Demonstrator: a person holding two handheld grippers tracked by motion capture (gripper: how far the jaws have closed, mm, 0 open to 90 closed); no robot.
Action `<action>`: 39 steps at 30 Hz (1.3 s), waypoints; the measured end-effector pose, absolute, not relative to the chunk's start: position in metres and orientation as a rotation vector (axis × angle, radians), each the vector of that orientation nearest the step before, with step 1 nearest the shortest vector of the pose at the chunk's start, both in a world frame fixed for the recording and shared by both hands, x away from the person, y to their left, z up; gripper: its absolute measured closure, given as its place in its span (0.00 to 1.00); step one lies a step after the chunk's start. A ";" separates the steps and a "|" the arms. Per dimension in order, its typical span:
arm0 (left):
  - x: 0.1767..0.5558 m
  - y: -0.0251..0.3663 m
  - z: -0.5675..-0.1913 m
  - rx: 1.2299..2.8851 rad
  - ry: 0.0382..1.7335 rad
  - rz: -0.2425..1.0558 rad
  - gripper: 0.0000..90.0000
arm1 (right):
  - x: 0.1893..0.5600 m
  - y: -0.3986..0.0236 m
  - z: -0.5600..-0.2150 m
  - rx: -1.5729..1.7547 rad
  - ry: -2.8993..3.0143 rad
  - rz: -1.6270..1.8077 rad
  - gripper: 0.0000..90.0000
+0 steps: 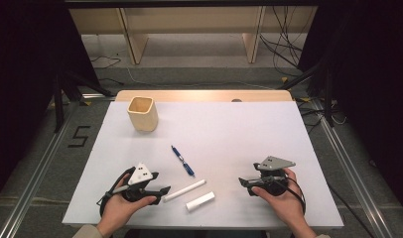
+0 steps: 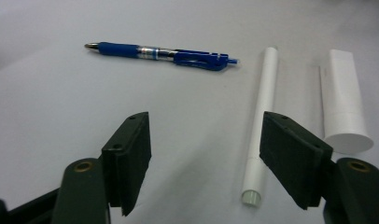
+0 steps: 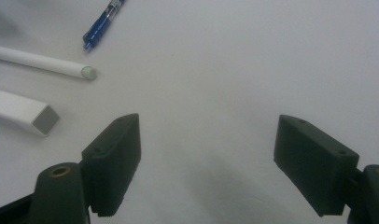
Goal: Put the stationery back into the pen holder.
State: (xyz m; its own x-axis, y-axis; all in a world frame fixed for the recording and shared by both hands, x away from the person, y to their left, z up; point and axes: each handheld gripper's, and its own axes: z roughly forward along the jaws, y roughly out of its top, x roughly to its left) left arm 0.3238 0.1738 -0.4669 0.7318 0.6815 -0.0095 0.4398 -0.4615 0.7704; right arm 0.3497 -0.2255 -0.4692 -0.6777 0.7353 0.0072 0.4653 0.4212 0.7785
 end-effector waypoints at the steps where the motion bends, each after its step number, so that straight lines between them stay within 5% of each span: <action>1: 0.324 0.172 -0.467 2.145 0.833 0.386 0.41 | 0.350 -0.225 -0.469 1.033 2.347 1.127 0.27; 39: 0.351 0.093 -0.459 2.603 0.652 0.264 0.62 | 0.350 -0.224 -0.470 1.029 2.345 1.132 0.26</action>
State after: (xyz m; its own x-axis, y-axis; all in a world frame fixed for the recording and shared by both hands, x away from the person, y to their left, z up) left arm 0.3510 0.0929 -0.4591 0.8704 0.4865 0.0760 0.4020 -0.7912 0.4610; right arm 0.3503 -0.2241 -0.4701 -0.6796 0.7335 0.0079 0.4623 0.4200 0.7809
